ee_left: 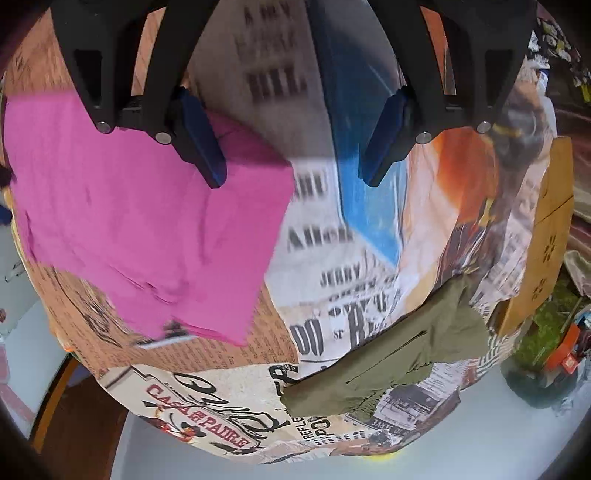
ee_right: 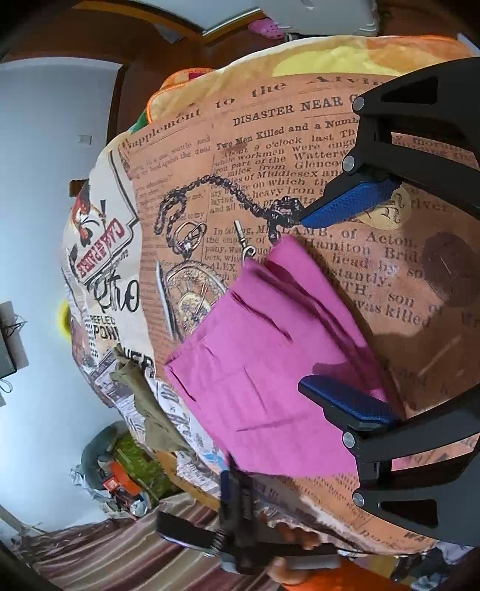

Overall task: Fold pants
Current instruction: 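Open the left gripper and press the folded trousers flat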

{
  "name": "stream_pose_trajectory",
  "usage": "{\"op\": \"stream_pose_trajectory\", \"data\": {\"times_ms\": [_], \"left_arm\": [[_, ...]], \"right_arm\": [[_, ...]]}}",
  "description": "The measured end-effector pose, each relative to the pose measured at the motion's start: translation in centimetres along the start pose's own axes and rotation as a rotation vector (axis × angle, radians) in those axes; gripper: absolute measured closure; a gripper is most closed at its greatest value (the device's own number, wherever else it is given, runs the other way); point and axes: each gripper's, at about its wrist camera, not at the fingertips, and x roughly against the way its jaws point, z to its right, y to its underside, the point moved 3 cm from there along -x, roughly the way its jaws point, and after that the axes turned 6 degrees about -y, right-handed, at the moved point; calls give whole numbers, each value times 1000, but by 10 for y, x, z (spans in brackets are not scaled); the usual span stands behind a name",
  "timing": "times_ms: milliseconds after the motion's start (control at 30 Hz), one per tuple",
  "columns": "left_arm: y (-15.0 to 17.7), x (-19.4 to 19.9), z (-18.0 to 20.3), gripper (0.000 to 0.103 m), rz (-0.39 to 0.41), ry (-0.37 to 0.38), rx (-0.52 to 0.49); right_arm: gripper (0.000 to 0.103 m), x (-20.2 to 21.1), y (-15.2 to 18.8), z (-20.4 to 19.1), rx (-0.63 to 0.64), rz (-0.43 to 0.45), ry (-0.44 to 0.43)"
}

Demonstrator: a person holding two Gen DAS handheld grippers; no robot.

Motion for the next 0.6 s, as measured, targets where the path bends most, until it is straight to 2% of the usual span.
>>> {"op": "stream_pose_trajectory", "data": {"times_ms": [167,333,367,467,533,600], "left_arm": [[30,25,16,27,11,44,5],[33,44,17,27,60,27,12],[32,45,14,27,71,21,14],[30,35,5,27,42,-17,27],[34,27,1,26,27,-31,33],[39,24,-3,26,39,-14,51]], "right_arm": [[25,4,1,-10,9,10,-11],[26,1,3,-14,13,15,-18],[28,1,3,-14,15,15,-19],[44,-2,4,-16,30,4,-28],[50,-8,7,-16,36,-25,-26],[51,-12,10,-14,36,-34,-37]]}}
